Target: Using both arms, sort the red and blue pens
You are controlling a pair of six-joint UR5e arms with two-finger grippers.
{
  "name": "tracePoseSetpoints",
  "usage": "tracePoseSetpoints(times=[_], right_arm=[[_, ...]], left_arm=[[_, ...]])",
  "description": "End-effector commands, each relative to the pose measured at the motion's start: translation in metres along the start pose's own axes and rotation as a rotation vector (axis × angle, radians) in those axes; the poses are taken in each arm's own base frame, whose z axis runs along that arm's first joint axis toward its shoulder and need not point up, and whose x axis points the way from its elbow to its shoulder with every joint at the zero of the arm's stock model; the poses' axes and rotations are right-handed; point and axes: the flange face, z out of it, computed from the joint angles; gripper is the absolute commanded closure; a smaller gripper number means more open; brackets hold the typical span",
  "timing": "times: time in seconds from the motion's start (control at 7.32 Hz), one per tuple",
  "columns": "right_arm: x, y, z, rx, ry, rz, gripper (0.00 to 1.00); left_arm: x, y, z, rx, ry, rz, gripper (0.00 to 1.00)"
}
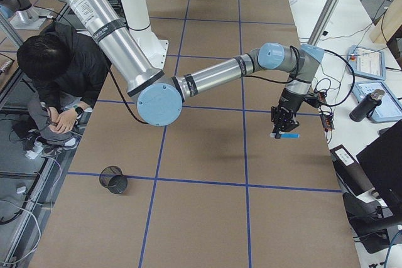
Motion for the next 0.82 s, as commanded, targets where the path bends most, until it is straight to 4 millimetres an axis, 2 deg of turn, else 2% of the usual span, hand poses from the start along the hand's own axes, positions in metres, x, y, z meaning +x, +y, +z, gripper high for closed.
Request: tracePoseSetpoints(times=[0.0, 0.27, 0.41, 0.55, 0.68], right_arm=[[0.012, 0.014, 0.008, 0.001, -0.003, -0.009, 1.00], [0.013, 0.018, 0.015, -0.005, -0.006, -0.007, 1.00], [0.014, 0.020, 0.020, -0.013, -0.007, -0.005, 1.00], [0.023, 0.027, 0.027, -0.020, -0.013, 0.004, 1.00], [0.033, 0.036, 0.040, -0.037, -0.017, -0.010, 1.00]], left_arm=[[-0.007, -0.014, 0.007, -0.024, 0.043, -0.017, 1.00], [-0.007, -0.017, 0.008, -0.025, 0.071, 0.006, 1.00], [-0.006, -0.017, 0.008, -0.025, 0.072, 0.006, 0.96], [-0.004, -0.017, 0.008, -0.023, 0.102, 0.001, 0.13], [-0.004, -0.018, 0.009, -0.023, 0.111, -0.002, 0.00]])
